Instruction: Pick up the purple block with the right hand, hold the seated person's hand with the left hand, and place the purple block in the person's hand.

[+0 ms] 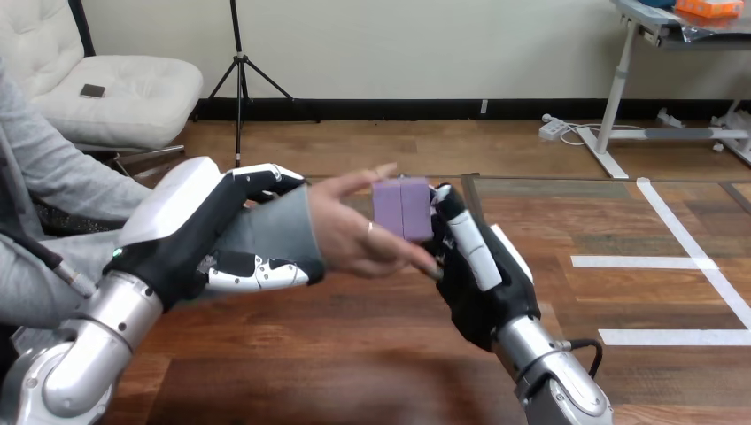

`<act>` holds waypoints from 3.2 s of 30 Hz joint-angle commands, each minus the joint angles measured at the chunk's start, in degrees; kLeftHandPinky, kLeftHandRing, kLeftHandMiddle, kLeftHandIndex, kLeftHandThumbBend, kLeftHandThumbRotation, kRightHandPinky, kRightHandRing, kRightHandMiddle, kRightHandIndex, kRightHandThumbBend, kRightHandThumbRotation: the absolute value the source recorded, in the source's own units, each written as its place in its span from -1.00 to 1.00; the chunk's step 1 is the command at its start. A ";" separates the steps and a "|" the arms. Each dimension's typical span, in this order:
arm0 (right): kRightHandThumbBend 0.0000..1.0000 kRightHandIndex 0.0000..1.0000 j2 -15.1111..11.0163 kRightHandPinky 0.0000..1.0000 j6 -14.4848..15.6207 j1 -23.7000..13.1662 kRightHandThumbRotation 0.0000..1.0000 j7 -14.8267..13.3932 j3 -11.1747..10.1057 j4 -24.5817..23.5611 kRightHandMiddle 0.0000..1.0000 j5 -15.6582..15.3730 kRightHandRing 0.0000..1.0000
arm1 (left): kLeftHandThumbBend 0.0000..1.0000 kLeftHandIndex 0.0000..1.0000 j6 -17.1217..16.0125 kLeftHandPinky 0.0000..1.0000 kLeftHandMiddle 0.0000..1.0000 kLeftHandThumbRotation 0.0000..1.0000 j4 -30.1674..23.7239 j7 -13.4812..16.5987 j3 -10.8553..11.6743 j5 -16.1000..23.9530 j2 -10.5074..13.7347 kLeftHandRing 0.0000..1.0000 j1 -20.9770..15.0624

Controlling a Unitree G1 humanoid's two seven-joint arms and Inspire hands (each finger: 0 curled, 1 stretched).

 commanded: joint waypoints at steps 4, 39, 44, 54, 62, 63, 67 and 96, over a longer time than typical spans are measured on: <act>0.87 0.66 -1.29 0.42 0.01 -1.19 0.73 2.20 -1.45 -2.70 0.69 1.61 0.60 | 0.68 0.48 -3.13 0.13 0.47 0.05 -2.45 -0.78 1.90 -4.13 -0.92 0.39 1.00; 0.94 0.69 -3.65 0.72 -1.32 7.18 0.95 4.03 -5.89 -8.96 0.73 3.77 0.76 | 0.91 0.43 -17.09 0.20 0.43 0.93 6.94 -1.60 4.62 -17.10 -8.97 0.37 10.48; 0.93 0.71 -3.72 0.73 -1.20 9.21 0.94 4.47 -6.44 -10.55 0.75 4.48 0.76 | 0.77 0.40 -18.63 0.22 0.43 0.98 7.32 -0.56 4.86 -17.28 -10.56 0.38 11.75; 0.92 0.77 -3.33 0.73 -0.57 14.82 0.95 4.82 -6.85 -14.72 0.78 5.44 0.77 | 0.28 0.37 -24.42 0.24 0.46 1.00 9.76 -0.69 5.01 -23.41 -16.18 0.43 13.72; 0.87 0.74 -2.41 0.76 -0.30 19.21 0.98 4.45 -6.31 -18.13 0.77 6.49 0.79 | 0.11 0.36 -25.47 0.25 0.47 1.00 9.14 0.80 4.34 -25.93 -21.41 0.48 16.80; 0.86 0.74 -2.25 0.75 -0.32 20.00 0.98 4.40 -6.15 -18.82 0.77 6.58 0.79 | 0.13 0.38 -25.06 0.26 0.48 1.00 8.52 1.06 4.07 -26.00 -22.07 0.50 17.64; 0.85 0.74 -1.80 0.75 -0.57 22.05 0.99 4.08 -5.65 -20.64 0.77 6.67 0.79 | 0.17 0.40 -24.60 0.30 0.50 1.00 7.78 1.15 3.47 -26.95 -24.01 0.54 19.33; 0.76 0.78 -0.84 0.81 -3.25 27.41 1.00 2.75 -2.66 -27.21 0.83 5.24 0.85 | -0.10 0.67 -23.33 0.74 0.73 1.00 5.74 -0.65 1.00 -29.10 -28.81 0.71 22.99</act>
